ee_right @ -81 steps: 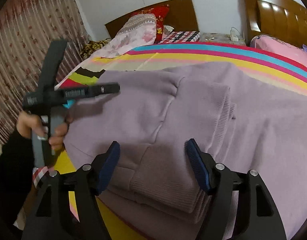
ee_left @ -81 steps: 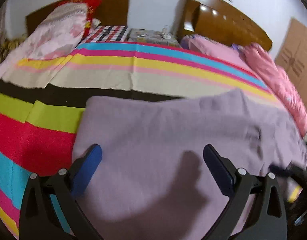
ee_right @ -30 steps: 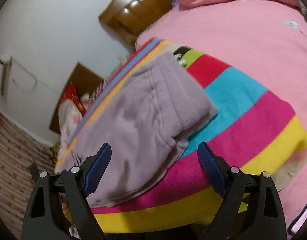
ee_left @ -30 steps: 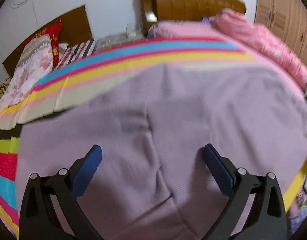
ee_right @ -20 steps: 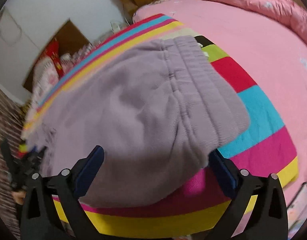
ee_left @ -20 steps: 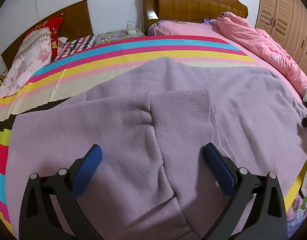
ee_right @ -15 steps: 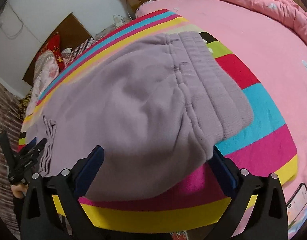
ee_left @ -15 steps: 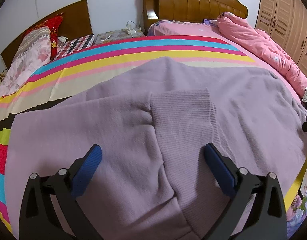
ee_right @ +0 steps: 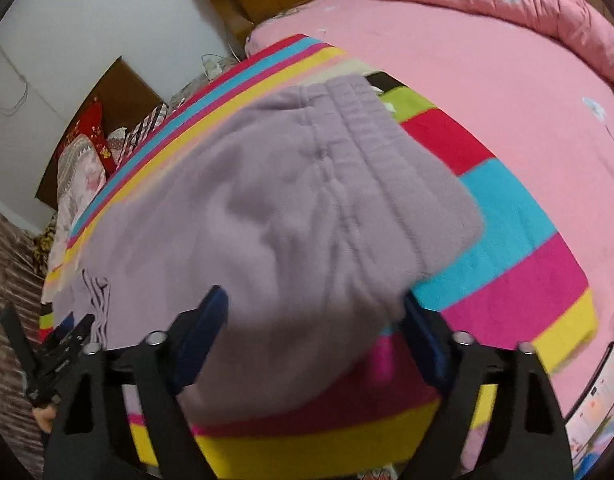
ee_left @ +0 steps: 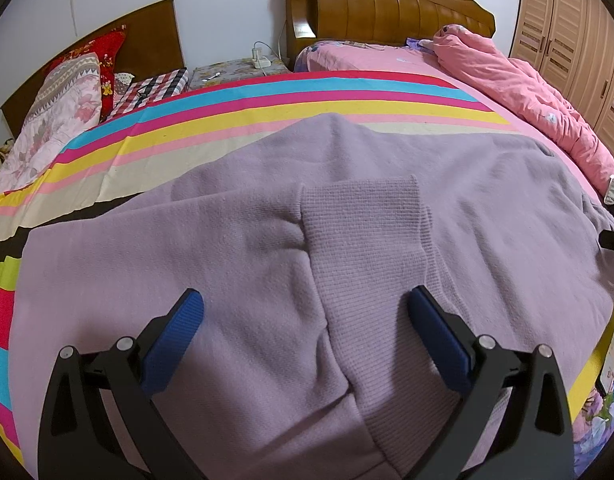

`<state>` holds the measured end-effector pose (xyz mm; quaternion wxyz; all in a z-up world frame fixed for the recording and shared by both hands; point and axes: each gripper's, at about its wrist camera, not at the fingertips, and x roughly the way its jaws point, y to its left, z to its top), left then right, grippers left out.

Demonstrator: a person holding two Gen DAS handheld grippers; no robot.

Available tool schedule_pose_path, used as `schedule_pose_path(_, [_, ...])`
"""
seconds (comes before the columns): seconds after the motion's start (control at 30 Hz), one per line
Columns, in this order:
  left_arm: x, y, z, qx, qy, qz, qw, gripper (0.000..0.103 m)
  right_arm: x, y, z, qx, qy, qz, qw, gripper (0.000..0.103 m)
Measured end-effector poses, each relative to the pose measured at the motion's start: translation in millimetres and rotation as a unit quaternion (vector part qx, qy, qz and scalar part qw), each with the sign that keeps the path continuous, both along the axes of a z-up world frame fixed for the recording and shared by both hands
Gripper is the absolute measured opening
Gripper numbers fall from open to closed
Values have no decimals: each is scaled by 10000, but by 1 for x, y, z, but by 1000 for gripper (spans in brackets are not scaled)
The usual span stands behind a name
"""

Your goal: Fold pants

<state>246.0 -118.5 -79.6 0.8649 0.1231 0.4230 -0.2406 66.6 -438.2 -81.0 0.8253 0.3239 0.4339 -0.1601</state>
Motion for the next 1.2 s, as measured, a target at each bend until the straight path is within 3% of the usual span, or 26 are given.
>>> schedule_pose_path(0.17, [0, 0, 0, 0, -1, 0, 10000, 102, 1, -11, -1, 175, -228, -424, 9987, 72])
schedule_pose_path(0.2, [0, 0, 0, 0, -1, 1, 10000, 102, 0, -12, -1, 221, -283, -518, 9980, 68])
schedule_pose_path(0.23, [0, 0, 0, -4, 1, 0, 10000, 102, -5, -13, -1, 254, -349, -683, 9967, 55])
schedule_pose_path(0.27, [0, 0, 0, -3, 2, 0, 10000, 102, -8, -16, -3, 301, -420, -771, 9957, 48])
schedule_pose_path(0.33, [0, 0, 0, 6, -5, -2, 10000, 102, -22, -21, -9, 518, -743, -841, 9923, 43])
schedule_pose_path(0.6, [0, 0, 0, 3, -2, 0, 10000, 102, -30, -19, -12, 627, -1034, -957, 9880, 41])
schedule_pose_path(0.7, [0, 0, 0, -2, 0, 0, 10000, 102, -34, -24, -12, 862, -1004, -960, 9865, 51])
schedule_pose_path(0.77, [-1, 0, 1, 12, -20, -1, 10000, 102, -42, -24, -2, 774, -799, -1052, 9882, 85])
schedule_pose_path(0.83, [-5, 5, 5, 21, 44, 52, 10000, 102, -58, -18, 22, 114, -779, -1424, 9867, 85])
schedule_pose_path(0.87, [-8, 11, 14, 34, 12, 75, 10000, 101, -64, -8, 43, -484, -865, -1426, 9848, 85])
schedule_pose_path(0.9, [-11, 17, 22, 19, -137, 83, 9999, 101, -61, 6, 64, -1006, -962, -1145, 9836, 85])
schedule_pose_path(0.93, [-10, 29, 33, 20, -369, 136, 9992, 101, -54, 18, 77, -1213, -1039, -844, 9836, 85])
schedule_pose_path(1.03, [14, 59, 44, 119, -461, 554, 9973, 101, -15, 59, 96, -1119, -1309, 234, 9848, 85])
schedule_pose_path(1.1, [34, 83, 43, 77, -362, 905, 9952, 101, 29, 100, 93, -991, -1368, 1247, 9777, 85])
schedule_pose_path(1.2, [55, 107, 22, 334, -25, 1069, 9937, 101, 91, 153, 59, -1059, -734, 2321, 9641, 80])
